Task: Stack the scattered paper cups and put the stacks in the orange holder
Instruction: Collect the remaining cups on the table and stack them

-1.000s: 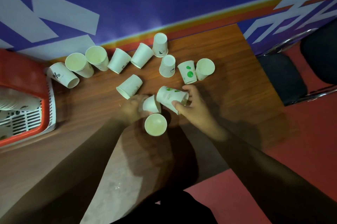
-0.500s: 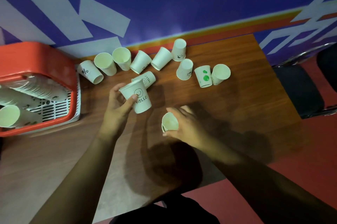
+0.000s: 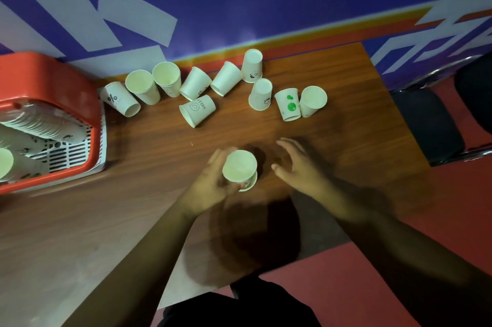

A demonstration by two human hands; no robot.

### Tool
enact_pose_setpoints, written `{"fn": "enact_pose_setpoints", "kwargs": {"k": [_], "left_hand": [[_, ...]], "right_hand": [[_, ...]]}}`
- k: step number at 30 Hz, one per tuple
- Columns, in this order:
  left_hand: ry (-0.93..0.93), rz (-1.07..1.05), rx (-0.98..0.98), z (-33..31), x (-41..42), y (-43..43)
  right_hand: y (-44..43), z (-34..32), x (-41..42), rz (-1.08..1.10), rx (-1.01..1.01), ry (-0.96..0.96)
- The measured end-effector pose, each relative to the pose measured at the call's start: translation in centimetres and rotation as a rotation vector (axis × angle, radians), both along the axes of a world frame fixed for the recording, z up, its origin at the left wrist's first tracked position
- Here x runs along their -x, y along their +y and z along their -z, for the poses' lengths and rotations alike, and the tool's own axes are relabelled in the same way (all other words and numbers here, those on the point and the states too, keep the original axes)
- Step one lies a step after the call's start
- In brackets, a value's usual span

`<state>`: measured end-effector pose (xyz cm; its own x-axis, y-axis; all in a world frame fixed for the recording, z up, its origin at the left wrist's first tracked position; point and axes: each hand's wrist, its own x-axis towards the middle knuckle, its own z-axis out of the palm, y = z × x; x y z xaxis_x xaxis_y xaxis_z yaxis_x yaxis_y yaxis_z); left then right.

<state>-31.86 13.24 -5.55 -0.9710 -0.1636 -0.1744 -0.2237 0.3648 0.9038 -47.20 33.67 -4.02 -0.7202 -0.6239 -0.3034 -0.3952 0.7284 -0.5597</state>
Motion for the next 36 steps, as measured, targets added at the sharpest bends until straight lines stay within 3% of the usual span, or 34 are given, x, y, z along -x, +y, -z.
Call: {"fn": "enact_pose_setpoints", "kwargs": {"k": [5, 8, 11, 13, 15, 23, 28, 32, 36], "left_hand": [[-0.162, 0.173, 0.395, 2.9, -0.7, 0.1], [-0.262, 0.259, 0.321, 1.9, -0.6, -0.9], [-0.102, -0.007, 0.217, 0.7, 1.0, -3.1], [-0.008, -0.22, 0.384, 0.7, 3.2, -5.4], [-0.032, -0.36, 0.565, 1.1, 6.0, -7.9], [-0.45, -0.25, 0.732, 4.3, 11.4, -11.5], [-0.324, -0.239, 0.579, 6.0, 9.7, -11.8], [-0.205, -0.469, 0.205, 4.0, 7.8, -10.9], [-0.06, -0.42, -0.092, -0.2, 4.9, -9.6]], "right_hand": [[-0.4, 0.3, 2.8, 0.154, 0.037, 0.059], [-1.7, 0.4, 4.2, 0.172, 0.076, 0.072], [-3.5, 0.9, 6.0, 0.215, 0.095, 0.168], [-4.8, 1.5, 7.1, 0.251, 0.035, 0.231], [-5.9, 2.1, 8.0, 0.251, -0.062, 0.288], [-8.4, 5.0, 9.6, 0.115, -0.387, 0.429], [-10.1, 5.5, 10.1, 0.184, -0.401, 0.514], [-10.3, 5.9, 10.3, 0.291, -0.339, 0.446], [-10.1, 7.0, 10.8, 0.268, -0.302, 0.355]]}}
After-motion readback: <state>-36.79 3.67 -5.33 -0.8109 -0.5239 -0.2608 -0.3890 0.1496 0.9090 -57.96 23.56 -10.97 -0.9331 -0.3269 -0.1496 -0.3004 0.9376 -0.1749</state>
